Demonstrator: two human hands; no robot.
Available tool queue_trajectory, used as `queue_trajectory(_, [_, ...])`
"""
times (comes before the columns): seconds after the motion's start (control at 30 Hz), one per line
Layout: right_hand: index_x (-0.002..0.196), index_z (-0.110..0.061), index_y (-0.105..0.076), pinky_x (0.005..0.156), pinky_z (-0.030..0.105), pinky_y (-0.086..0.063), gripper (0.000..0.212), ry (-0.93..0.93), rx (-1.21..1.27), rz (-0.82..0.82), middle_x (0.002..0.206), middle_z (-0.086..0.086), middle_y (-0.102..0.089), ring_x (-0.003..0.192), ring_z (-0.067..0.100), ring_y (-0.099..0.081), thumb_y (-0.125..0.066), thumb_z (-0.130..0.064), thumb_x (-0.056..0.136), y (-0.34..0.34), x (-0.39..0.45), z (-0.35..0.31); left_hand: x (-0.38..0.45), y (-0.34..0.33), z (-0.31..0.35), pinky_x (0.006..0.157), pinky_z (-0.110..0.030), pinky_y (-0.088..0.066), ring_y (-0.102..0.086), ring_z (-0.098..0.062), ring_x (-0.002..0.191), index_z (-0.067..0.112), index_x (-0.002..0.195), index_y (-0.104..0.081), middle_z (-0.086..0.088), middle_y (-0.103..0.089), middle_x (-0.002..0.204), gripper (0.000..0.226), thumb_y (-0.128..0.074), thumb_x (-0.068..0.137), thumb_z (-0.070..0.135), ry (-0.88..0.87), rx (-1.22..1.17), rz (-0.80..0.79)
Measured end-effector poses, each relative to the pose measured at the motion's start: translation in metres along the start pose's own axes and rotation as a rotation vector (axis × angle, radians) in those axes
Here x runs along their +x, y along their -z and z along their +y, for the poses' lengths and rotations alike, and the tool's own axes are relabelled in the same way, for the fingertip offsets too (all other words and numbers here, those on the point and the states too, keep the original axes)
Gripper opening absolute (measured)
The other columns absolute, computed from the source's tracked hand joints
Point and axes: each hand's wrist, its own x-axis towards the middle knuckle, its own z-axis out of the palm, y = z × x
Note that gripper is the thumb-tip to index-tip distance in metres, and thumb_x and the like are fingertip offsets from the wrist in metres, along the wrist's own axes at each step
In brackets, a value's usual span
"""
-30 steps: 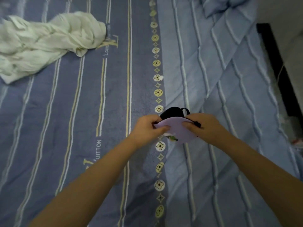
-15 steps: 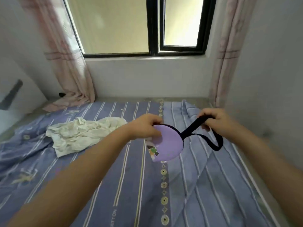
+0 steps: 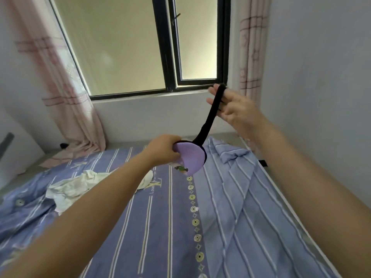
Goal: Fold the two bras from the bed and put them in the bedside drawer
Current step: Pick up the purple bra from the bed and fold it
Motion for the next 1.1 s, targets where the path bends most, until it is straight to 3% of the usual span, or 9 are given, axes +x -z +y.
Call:
queue_trajectory(0.07, [0.123, -0.001, -0.046, 0.096, 0.036, -0.044, 0.043, 0.063, -0.701, 0.206, 0.124, 0.014, -0.054, 0.115, 0.026, -0.050, -0.031, 0.008, 0.084, 0.007, 0.006, 0.005, -0.009, -0.001, 0.007, 0.053, -0.029, -0.025, -0.046, -0.033, 0.065, 0.017, 0.054, -0.035, -0.027, -0.061, 0.076, 0.011, -0.043, 0.062, 0.016, -0.045, 0.017, 0.077])
queue_trajectory(0.2, [0.096, 0.002, -0.060, 0.066, 0.030, -0.040, 0.022, -0.036, -1.441, -0.046, 0.101, 0.026, -0.068, 0.087, 0.036, -0.061, -0.041, -0.005, 0.088, 0.024, -0.003, 0.027, -0.018, -0.003, 0.009, 0.052, -0.030, -0.021, -0.047, -0.039, 0.061, 0.018, 0.051, -0.027, -0.018, -0.053, 0.055, 0.007, -0.033, 0.053, 0.014, -0.074, -0.101, 0.267])
queue_trajectory(0.3, [0.100, -0.010, -0.065, 0.057, 0.023, -0.039, 0.022, -0.160, -1.193, -0.196, 0.076, 0.006, -0.075, 0.063, 0.011, -0.069, -0.049, -0.006, 0.085, 0.021, -0.020, 0.034, -0.020, 0.001, 0.004, 0.051, -0.030, -0.022, -0.034, -0.025, 0.057, 0.024, 0.050, -0.028, 0.000, -0.034, 0.048, 0.014, -0.031, 0.053, 0.011, -0.020, -0.359, 0.412])
queue_trajectory(0.43, [0.081, -0.030, -0.067, 0.049, 0.002, -0.040, 0.024, -0.180, -0.735, -0.173, 0.046, -0.025, -0.064, 0.040, 0.000, -0.062, -0.064, -0.007, 0.076, -0.004, -0.043, 0.035, -0.024, -0.006, 0.007, 0.041, -0.013, -0.028, -0.034, -0.017, 0.054, 0.011, 0.061, -0.044, -0.003, -0.039, 0.055, 0.013, -0.034, 0.060, 0.003, 0.052, -0.622, 0.576])
queue_trajectory(0.5, [0.071, -0.036, -0.068, 0.046, 0.001, -0.040, 0.021, -0.133, -0.624, -0.115, 0.046, -0.023, -0.064, 0.038, 0.001, -0.060, -0.071, -0.015, 0.072, -0.020, -0.050, 0.041, -0.027, -0.014, 0.011, 0.040, -0.012, -0.028, -0.033, -0.015, 0.053, 0.013, 0.062, -0.043, -0.001, -0.039, 0.056, 0.013, -0.035, 0.062, 0.002, 0.095, -0.691, 0.634])
queue_trajectory(0.63, [0.087, -0.008, -0.069, 0.048, 0.005, -0.046, 0.014, -0.078, -0.454, 0.059, 0.060, -0.014, -0.064, 0.043, -0.005, -0.058, -0.070, -0.010, 0.073, -0.042, -0.057, 0.057, -0.035, -0.029, 0.019, 0.044, -0.009, -0.034, -0.039, -0.012, 0.055, 0.022, 0.061, -0.043, 0.003, -0.045, 0.060, 0.030, -0.040, 0.069, -0.007, 0.236, -0.842, 0.722])
queue_trajectory(0.77, [0.065, -0.039, -0.062, 0.049, 0.003, -0.040, 0.033, 0.015, -0.474, 0.131, 0.061, -0.012, -0.060, 0.050, -0.010, -0.053, -0.070, -0.009, 0.074, -0.059, -0.066, 0.071, -0.039, -0.044, 0.021, 0.051, -0.027, -0.030, -0.037, -0.018, 0.060, 0.018, 0.062, -0.041, -0.003, -0.043, 0.064, 0.029, -0.035, 0.073, -0.008, 0.534, -1.128, 0.672])
queue_trajectory(0.87, [0.068, -0.027, -0.065, 0.046, 0.004, -0.035, 0.020, 0.015, -0.609, 0.148, 0.058, -0.005, -0.058, 0.049, 0.000, -0.046, -0.068, -0.009, 0.074, -0.063, -0.067, 0.075, -0.048, -0.047, 0.017, 0.049, -0.025, -0.026, -0.034, -0.019, 0.056, 0.011, 0.062, -0.040, -0.009, -0.039, 0.063, 0.031, -0.025, 0.075, -0.013, 0.688, -1.340, 0.606])
queue_trajectory(1.1, [0.063, -0.032, -0.059, 0.039, 0.007, -0.030, 0.031, -0.047, -0.381, 0.156, 0.041, -0.011, -0.054, 0.036, -0.002, -0.041, -0.061, -0.006, 0.081, -0.084, -0.064, 0.074, -0.063, -0.020, 0.018, 0.027, -0.010, -0.024, -0.052, -0.014, 0.036, -0.036, 0.080, -0.041, -0.031, -0.066, 0.072, 0.043, -0.012, 0.056, -0.015, 0.196, -1.677, 0.305])
